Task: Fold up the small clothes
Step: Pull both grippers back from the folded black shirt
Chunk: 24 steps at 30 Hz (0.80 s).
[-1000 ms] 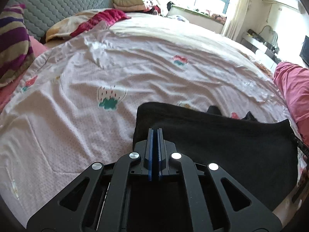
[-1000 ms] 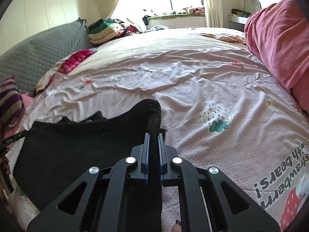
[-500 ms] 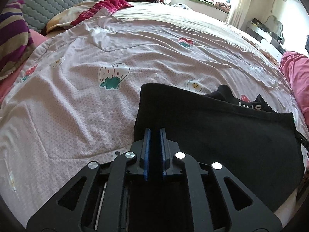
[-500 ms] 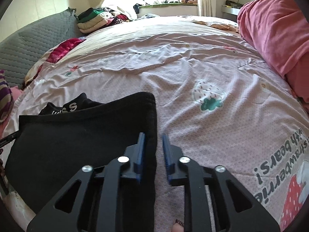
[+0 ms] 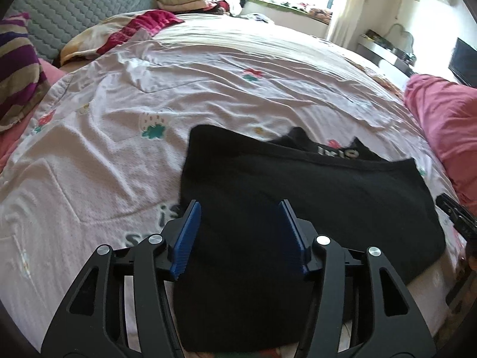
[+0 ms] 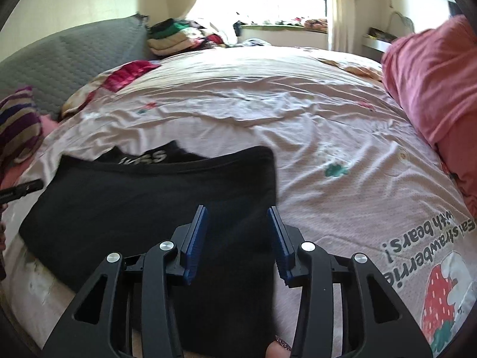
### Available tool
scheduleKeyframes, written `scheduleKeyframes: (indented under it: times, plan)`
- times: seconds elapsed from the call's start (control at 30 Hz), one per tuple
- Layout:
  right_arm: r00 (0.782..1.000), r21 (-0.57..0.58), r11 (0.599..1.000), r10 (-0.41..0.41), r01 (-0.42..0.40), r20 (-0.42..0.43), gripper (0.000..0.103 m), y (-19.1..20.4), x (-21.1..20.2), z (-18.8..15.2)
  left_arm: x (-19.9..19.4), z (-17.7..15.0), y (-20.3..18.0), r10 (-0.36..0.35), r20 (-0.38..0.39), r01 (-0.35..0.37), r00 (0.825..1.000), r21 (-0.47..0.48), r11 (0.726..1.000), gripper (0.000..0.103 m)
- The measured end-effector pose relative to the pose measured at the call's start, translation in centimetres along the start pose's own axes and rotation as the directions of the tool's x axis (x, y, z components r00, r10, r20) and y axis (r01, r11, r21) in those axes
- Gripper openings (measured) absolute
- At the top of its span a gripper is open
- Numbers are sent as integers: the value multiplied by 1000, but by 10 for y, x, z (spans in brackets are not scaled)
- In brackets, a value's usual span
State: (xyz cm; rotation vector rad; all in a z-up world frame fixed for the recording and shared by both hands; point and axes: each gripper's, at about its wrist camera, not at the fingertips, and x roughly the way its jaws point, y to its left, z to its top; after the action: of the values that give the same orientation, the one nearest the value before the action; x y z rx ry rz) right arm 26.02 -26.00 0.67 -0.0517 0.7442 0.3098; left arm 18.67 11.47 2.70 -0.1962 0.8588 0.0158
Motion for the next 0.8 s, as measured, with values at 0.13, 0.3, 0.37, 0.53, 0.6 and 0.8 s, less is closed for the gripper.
scheduleKeyframes:
  times: [0.13,0.3,0.37,0.53,0.6,0.8]
  plan:
    - [999,-38,999,32,-32,-7,45,18,-7,-6,-9,-9,-8,-30,-9,30,1000,16,999,49]
    - [998,-57,997,57,-57,-16,48,33,-10,-14,-19,-18,-16,-45,-7,45,999,46,998,58]
    - [998,-62,996,62,-63,-21,50,38,-12,-17,-19,-22,-18,-53,-19,54,998,63,997,59]
    - [996,-51,996,75,-77,-40,50,41,-14,-27,-11,-34,-20,-39,-71,46,997,89,995,60]
    - [996,-44,996,75,-77,-53,50,41,-14,-31,-7,-40,-19,-25,-97,35,995,100,994,60]
    - [989,7,998,57,-56,-139,50,33,-3,-49,-1,-53,-18,-11,-119,28,993,141,990,61]
